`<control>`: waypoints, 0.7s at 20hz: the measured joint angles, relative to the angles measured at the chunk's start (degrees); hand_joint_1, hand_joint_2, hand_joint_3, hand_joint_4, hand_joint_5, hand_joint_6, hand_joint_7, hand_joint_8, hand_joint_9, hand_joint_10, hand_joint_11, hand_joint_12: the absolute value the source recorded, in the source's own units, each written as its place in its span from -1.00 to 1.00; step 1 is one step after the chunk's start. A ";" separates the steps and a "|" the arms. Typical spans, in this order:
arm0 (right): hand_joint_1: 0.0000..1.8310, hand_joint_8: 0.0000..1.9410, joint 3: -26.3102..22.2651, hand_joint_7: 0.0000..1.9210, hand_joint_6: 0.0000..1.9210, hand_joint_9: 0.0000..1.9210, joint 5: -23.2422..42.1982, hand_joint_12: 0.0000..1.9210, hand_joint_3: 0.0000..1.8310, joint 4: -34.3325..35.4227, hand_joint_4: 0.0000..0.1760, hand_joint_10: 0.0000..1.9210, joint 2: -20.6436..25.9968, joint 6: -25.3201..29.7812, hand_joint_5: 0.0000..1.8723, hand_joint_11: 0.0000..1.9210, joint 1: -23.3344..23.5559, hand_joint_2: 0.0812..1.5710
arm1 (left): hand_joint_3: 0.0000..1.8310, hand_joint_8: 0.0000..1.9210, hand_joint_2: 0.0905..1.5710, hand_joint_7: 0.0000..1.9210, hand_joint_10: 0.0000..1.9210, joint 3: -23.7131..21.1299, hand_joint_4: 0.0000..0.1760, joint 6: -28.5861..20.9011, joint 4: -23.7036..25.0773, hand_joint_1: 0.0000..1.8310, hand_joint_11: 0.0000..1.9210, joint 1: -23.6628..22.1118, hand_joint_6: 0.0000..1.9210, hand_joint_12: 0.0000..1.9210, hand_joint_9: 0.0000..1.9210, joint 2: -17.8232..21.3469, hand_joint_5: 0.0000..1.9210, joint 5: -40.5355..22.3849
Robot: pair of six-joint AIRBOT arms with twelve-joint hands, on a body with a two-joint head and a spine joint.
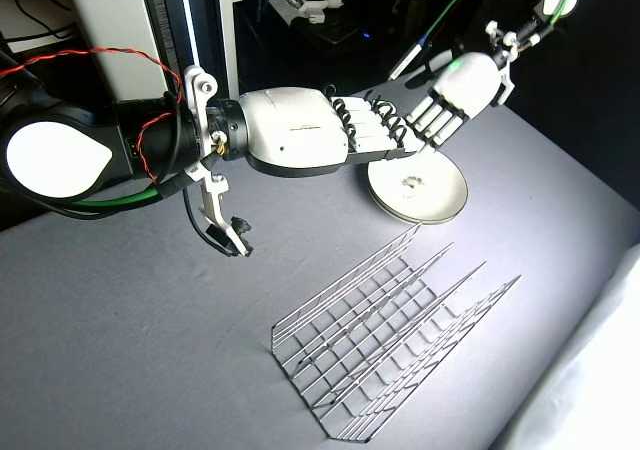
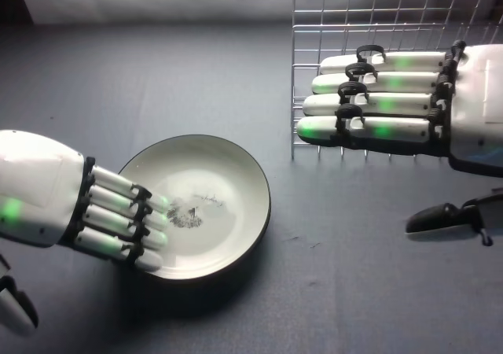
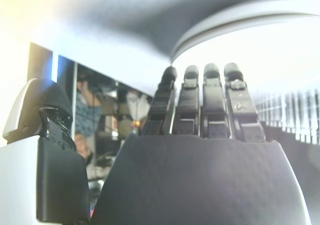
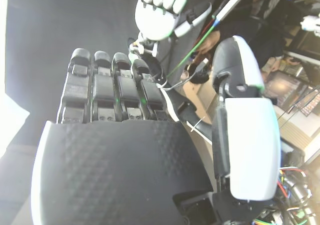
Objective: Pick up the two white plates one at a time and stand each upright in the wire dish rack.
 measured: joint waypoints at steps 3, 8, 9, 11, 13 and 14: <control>-0.33 -1.00 0.00 -1.00 -1.00 -1.00 0.31 -1.00 -0.99 0.22 -1.00 -1.00 0.74 0.00 -1.00 -1.00 -0.07 0.48 | -1.00 -1.00 0.35 -1.00 -1.00 1.84 -1.00 0.22 0.17 -1.00 -1.00 0.00 -1.00 -1.00 -1.00 -1.14 -1.00 0.48; -0.13 -1.00 0.00 -1.00 -1.00 -1.00 1.20 -1.00 -1.00 -0.07 -1.00 -1.00 0.74 -0.46 -1.00 -1.00 -0.46 0.41 | -1.00 -1.00 0.36 -1.00 -1.00 5.27 -1.00 0.44 0.13 -1.00 -1.00 -0.02 -1.00 -1.00 -1.00 -2.99 -1.00 0.70; -0.07 -1.00 0.00 -1.00 -1.00 -1.00 1.20 -1.00 -1.00 0.00 -1.00 -1.00 0.74 -0.46 -1.00 -1.00 -0.46 0.37 | -1.00 -1.00 0.36 -1.00 -1.00 6.36 -1.00 0.52 0.26 -1.00 -1.00 -0.11 -1.00 -1.00 -1.00 -3.54 -1.00 0.83; 0.02 -1.00 0.00 -1.00 -1.00 -1.00 1.18 -1.00 -1.00 0.20 -1.00 -1.00 0.74 -0.46 -1.00 -1.00 -0.46 0.33 | -1.00 -1.00 0.36 -1.00 -1.00 8.48 -1.00 0.52 0.04 -1.00 -1.00 -0.11 -1.00 -1.00 -1.00 -4.61 -0.99 0.72; 0.14 -1.00 0.00 -1.00 -1.00 -1.00 1.18 -1.00 -1.00 0.20 -1.00 -1.00 0.74 -0.46 -1.00 -1.00 -0.46 0.17 | -1.00 -1.00 0.36 -1.00 -1.00 10.29 -1.00 0.61 0.04 -1.00 -1.00 -0.13 -1.00 -1.00 -1.00 -5.25 -1.00 0.61; 0.19 -1.00 0.00 -1.00 -1.00 -1.00 1.16 -1.00 -1.00 0.20 -1.00 -1.00 0.74 -0.46 -1.00 -1.00 -0.46 0.15 | -1.00 -1.00 0.35 -1.00 -1.00 10.95 -1.00 0.61 0.00 -1.00 -1.00 -0.17 -1.00 -1.00 -1.00 -5.42 -1.00 0.50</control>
